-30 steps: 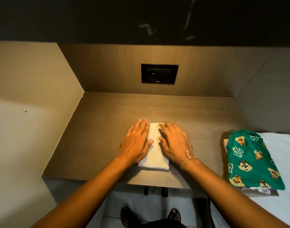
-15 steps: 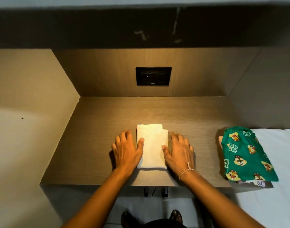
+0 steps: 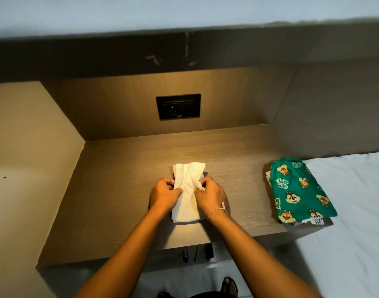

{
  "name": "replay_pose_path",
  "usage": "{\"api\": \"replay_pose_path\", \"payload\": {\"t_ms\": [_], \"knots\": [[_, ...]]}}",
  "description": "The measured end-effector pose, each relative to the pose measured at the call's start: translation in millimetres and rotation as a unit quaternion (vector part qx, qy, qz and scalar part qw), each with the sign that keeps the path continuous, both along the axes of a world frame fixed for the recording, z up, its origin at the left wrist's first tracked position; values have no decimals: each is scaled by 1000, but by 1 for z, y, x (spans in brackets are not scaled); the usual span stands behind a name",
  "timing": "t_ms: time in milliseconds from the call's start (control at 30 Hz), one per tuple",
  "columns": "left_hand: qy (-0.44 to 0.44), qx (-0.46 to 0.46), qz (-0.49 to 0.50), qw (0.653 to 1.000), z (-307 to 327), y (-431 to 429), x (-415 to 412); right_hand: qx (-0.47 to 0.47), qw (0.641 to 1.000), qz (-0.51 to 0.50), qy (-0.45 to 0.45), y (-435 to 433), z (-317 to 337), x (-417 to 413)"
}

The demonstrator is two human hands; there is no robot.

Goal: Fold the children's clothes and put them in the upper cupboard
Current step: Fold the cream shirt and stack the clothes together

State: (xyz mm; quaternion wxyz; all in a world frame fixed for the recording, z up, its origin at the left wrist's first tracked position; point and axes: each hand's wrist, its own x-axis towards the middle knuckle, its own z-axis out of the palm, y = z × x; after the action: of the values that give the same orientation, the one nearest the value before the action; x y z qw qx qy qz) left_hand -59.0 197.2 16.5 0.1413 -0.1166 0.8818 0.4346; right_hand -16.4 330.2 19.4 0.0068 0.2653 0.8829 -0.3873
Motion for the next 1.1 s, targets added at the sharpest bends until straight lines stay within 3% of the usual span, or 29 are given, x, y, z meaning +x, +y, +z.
{"api": "replay_pose_path", "payload": {"t_ms": [100,200,400,600,800,867,933,967,1033,1100], "knots": [[0,99,2,995,9,4,2,-147,986,-36,63,6,5,7],[6,197,-35,980,26,21,5,-216,964,-73,135,27,15,17],[-2,318,-148,937,51,90,27,-190,957,-75,205,118,40,51],[-64,361,-195,910,49,194,48,-7,987,-96,129,230,55,84],[-85,243,-216,942,34,269,49,122,988,-99,8,286,34,85],[-27,156,-220,963,27,272,49,147,984,-96,-16,283,20,87],[92,26,-248,964,18,263,52,167,981,-94,-3,281,13,90],[174,-30,-273,946,13,257,53,184,979,-85,22,284,12,92],[309,-95,-355,877,5,249,53,220,972,-30,80,293,13,95],[344,-120,-452,814,-1,247,50,241,965,76,66,302,13,95]]}}
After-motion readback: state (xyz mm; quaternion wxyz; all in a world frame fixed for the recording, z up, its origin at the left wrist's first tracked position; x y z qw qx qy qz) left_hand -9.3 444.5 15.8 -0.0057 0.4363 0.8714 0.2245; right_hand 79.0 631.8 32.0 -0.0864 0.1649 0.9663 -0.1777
